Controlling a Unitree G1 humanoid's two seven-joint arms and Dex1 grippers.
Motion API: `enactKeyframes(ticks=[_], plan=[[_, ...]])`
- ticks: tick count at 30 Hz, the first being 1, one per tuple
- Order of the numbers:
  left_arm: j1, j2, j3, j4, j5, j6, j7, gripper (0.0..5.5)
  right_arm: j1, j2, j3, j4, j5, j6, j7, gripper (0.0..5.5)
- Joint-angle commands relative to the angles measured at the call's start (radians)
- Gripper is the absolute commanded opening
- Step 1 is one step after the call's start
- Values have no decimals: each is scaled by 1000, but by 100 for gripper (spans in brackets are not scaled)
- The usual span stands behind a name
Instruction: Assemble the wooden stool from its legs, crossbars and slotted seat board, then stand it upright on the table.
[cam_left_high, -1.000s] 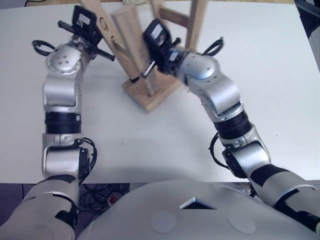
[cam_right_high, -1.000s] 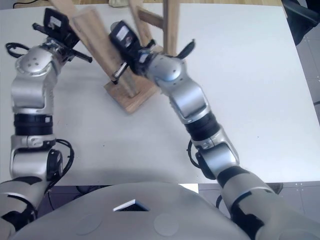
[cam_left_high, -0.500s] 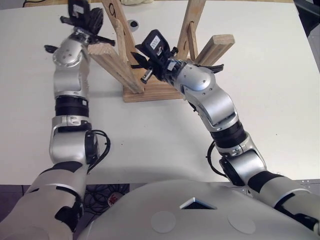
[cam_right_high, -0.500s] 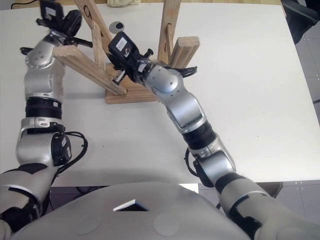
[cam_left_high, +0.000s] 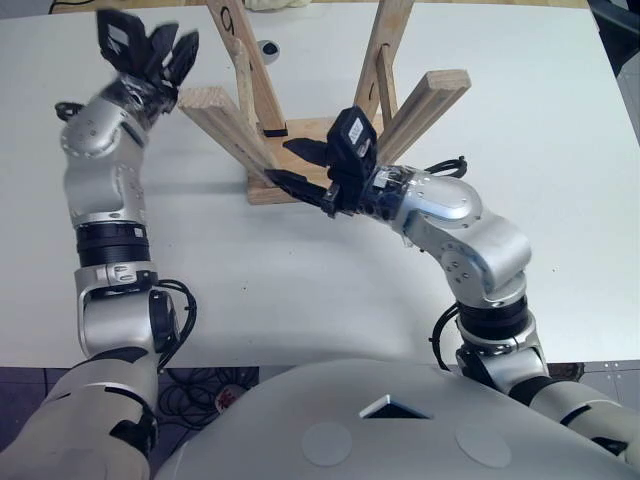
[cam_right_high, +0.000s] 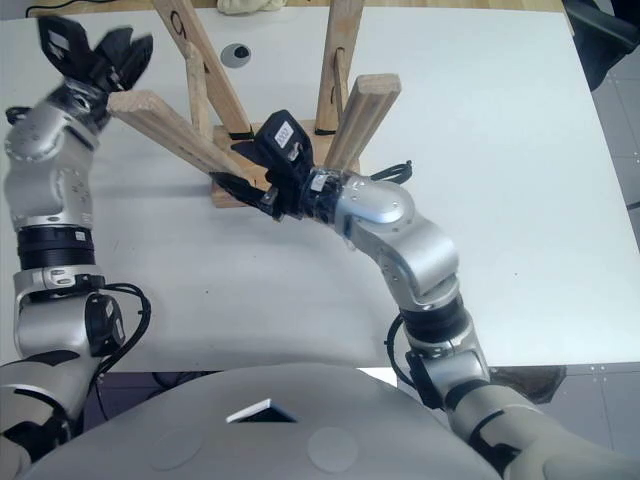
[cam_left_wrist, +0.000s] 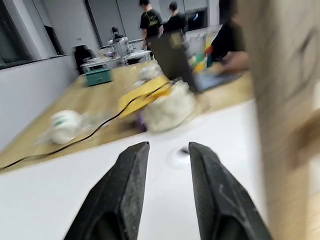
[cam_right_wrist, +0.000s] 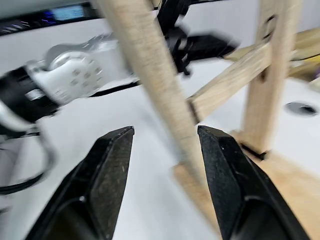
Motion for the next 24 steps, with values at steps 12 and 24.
enactKeyframes(ticks=[12,24], plan=[[-16,94,-165,-38,-97,184,-374,3,-4,-89,-61,-18,186,131,46,237],[-27,77,-220,134,-39,173,-402,3,-3,-84,-52,1,199,128,49,237]])
